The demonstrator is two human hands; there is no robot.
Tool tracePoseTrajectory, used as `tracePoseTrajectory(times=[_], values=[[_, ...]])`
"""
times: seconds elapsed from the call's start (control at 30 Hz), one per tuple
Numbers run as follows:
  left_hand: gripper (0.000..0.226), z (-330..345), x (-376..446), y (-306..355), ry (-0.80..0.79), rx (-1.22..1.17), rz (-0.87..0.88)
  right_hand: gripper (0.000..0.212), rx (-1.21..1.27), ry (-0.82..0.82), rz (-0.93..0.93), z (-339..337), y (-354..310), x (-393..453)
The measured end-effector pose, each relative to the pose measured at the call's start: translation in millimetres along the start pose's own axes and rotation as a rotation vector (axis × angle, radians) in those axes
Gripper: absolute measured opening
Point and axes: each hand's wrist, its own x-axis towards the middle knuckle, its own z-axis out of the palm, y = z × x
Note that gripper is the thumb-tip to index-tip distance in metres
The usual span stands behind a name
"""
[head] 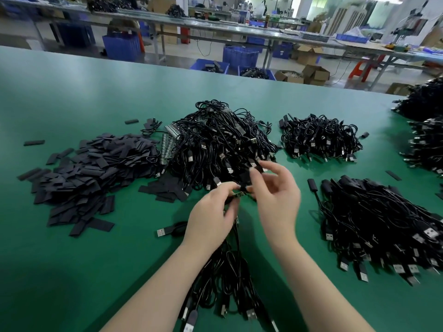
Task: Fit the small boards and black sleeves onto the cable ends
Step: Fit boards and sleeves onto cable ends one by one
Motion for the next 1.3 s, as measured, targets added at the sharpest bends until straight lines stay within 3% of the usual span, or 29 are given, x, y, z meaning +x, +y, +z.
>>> tracePoseTrajectory(times=[0.23, 0.53, 0.8, 1.03, 1.3], values=[[0.028, 2, -2, -7, 0.1, -0.056, 0.05, 0.017, -0.083, -0.048, 0.198, -37, 40, -10], [0.023, 3, 2, -8, 0.07, -0.068, 0.083, 0.015, 0.206, -0.072, 0.371, -32, 42, -10], [0.032, 2, -1, -5, -0.042, -0.157, 0.042, 0.01, 0.259, -0.124, 0.406, -34, 44, -12], [0.025, 1, 1, -7, -0.017, -0.131, 0.031, 0.014, 0.27, -0.136, 0.397, -35, 43, -11], [0.02, 2, 3, -11, 0.018, -0.138, 0.067, 0.022, 0.221, -0.292, 0.353, -34, 40, -13]])
